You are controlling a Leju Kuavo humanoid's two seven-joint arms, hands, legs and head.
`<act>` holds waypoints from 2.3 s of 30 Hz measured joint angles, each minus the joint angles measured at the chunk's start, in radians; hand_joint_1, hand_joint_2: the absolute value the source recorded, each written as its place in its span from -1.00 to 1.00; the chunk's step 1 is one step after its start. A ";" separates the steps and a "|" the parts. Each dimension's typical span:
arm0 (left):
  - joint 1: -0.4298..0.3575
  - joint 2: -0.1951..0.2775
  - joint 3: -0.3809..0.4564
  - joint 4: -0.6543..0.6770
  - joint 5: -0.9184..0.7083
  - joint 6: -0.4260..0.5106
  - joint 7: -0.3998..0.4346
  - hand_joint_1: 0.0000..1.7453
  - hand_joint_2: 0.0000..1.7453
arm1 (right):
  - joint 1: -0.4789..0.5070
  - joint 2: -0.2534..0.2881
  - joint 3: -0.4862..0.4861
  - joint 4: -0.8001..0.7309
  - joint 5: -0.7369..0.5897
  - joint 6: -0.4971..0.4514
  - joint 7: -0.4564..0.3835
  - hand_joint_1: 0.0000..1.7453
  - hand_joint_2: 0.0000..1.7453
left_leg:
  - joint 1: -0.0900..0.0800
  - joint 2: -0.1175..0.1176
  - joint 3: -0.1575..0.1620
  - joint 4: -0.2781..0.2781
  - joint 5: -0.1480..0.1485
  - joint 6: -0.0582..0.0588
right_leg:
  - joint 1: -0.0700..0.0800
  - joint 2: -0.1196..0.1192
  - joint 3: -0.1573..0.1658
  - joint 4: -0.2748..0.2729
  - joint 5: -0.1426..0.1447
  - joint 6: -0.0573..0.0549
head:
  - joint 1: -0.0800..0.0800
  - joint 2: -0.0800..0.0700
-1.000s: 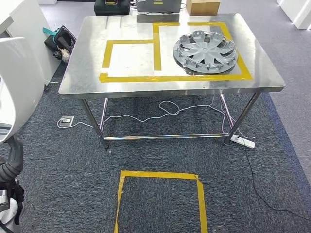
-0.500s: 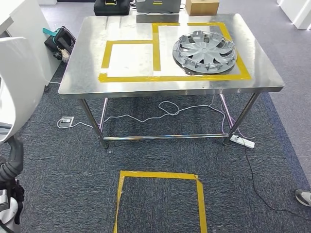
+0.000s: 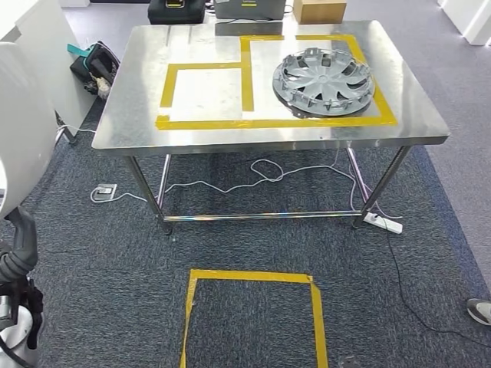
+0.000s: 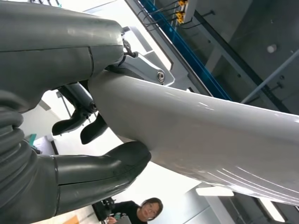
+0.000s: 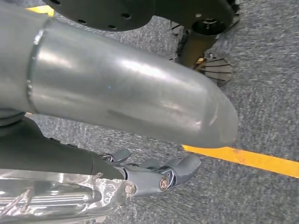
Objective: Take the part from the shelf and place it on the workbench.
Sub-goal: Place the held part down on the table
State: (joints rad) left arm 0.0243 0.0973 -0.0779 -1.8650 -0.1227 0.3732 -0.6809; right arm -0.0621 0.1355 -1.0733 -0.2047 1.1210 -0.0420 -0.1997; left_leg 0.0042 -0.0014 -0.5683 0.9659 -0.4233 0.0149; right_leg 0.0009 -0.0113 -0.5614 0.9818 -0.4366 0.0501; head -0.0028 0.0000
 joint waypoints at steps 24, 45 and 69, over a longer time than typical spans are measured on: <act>-0.022 -0.020 -0.029 0.016 -0.004 0.018 0.000 1.00 1.00 | 0.000 -0.023 -0.021 0.001 -0.002 0.010 -0.030 -1.00 -1.00 | 0.015 -0.008 -0.145 0.245 -0.048 -0.033 | -0.019 0.021 0.034 0.040 -0.065 -0.031 | 0.004 0.000; -0.003 -0.014 -0.029 0.015 -0.025 0.010 0.000 1.00 1.00 | -0.002 -0.017 -0.019 0.005 0.009 0.033 -0.028 -1.00 -1.00 | 0.000 -0.017 0.103 0.016 -0.101 -0.025 | -0.005 0.013 -0.052 0.046 0.000 -0.021 | 0.011 0.000; 0.032 0.000 -0.014 -0.002 -0.035 0.006 0.000 1.00 1.00 | 0.000 -0.007 -0.019 0.006 0.017 0.038 -0.020 -1.00 -1.00 | 0.003 -0.010 0.047 0.019 -0.053 0.003 | -0.009 0.015 -0.155 0.271 -0.167 0.008 | 0.012 0.000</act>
State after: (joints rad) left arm 0.0564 0.0973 -0.0917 -1.8666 -0.1575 0.3797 -0.6813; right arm -0.0621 0.1286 -1.0918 -0.1991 1.1383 -0.0038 -0.2199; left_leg 0.0074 -0.0115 -0.5217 0.9846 -0.4759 0.0175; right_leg -0.0079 0.0034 -0.7164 1.2533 -0.6032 0.0582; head 0.0093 0.0000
